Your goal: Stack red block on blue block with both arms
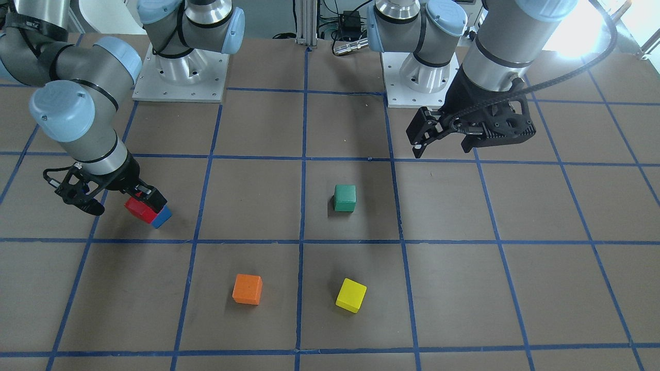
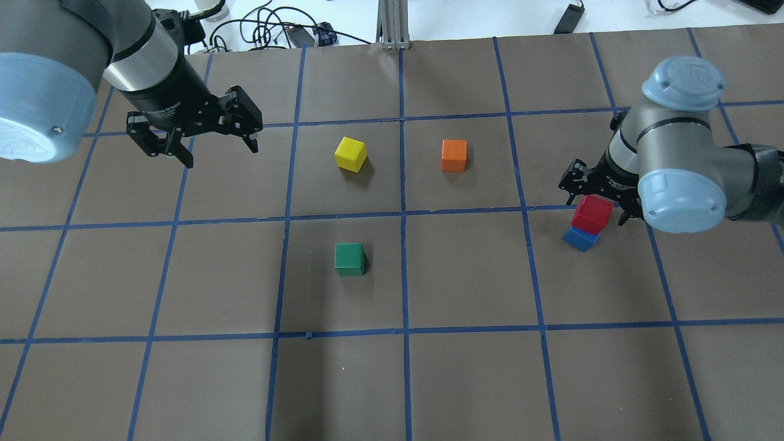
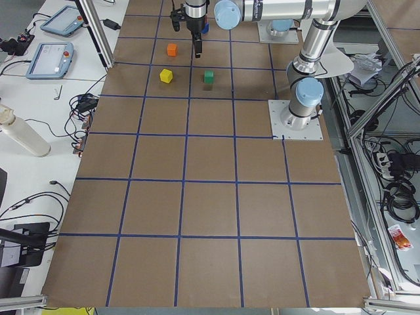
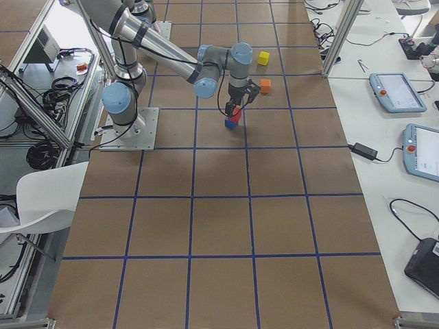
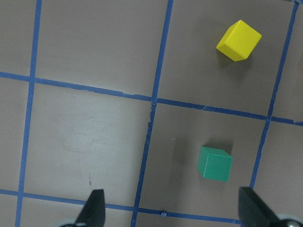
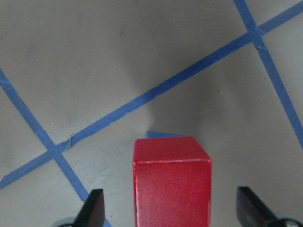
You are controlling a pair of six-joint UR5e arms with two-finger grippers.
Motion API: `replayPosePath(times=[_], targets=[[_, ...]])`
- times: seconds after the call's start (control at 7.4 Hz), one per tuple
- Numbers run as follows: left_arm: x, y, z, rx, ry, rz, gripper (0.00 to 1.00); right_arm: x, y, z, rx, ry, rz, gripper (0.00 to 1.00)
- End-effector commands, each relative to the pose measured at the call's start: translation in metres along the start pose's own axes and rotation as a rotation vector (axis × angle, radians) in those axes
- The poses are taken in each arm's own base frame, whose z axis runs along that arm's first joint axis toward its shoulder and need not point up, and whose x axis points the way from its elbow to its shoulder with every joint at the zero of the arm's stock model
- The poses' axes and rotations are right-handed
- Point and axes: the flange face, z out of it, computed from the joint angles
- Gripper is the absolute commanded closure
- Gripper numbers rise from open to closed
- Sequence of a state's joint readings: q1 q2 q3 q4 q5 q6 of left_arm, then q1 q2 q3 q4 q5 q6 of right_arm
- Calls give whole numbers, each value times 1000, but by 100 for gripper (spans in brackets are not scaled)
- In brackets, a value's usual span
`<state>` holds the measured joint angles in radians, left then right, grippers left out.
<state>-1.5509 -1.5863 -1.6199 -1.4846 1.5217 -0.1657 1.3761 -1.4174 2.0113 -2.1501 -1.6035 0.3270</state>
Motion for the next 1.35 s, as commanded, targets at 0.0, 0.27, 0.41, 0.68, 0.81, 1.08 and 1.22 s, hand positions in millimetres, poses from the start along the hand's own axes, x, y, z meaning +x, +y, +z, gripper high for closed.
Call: replayPosePath(times=[0.0, 0.27, 0.41, 0.68, 0.81, 1.08, 1.22], targets=[[0, -1, 1, 0, 0, 0, 0, -6, -3, -57, 94, -31, -11, 0], [0, 0, 1, -3, -1, 0, 0, -43, -5, -149, 74, -33, -234, 0], [0, 0, 1, -3, -1, 0, 0, -61, -8, -187, 74, -38, -338, 0], [1, 0, 2, -6, -1, 1, 0, -105, 26, -227, 59, -41, -480, 0], [2, 2, 4, -10, 0, 0, 0, -132, 61, -230, 59, -35, -555, 0], [2, 7, 8, -5, -2, 4, 0, -145, 69, -221, 64, -24, -590, 0], [2, 6, 5, 0, -1, 5, 0, -136, 65, -227, 66, -18, -573, 0]])
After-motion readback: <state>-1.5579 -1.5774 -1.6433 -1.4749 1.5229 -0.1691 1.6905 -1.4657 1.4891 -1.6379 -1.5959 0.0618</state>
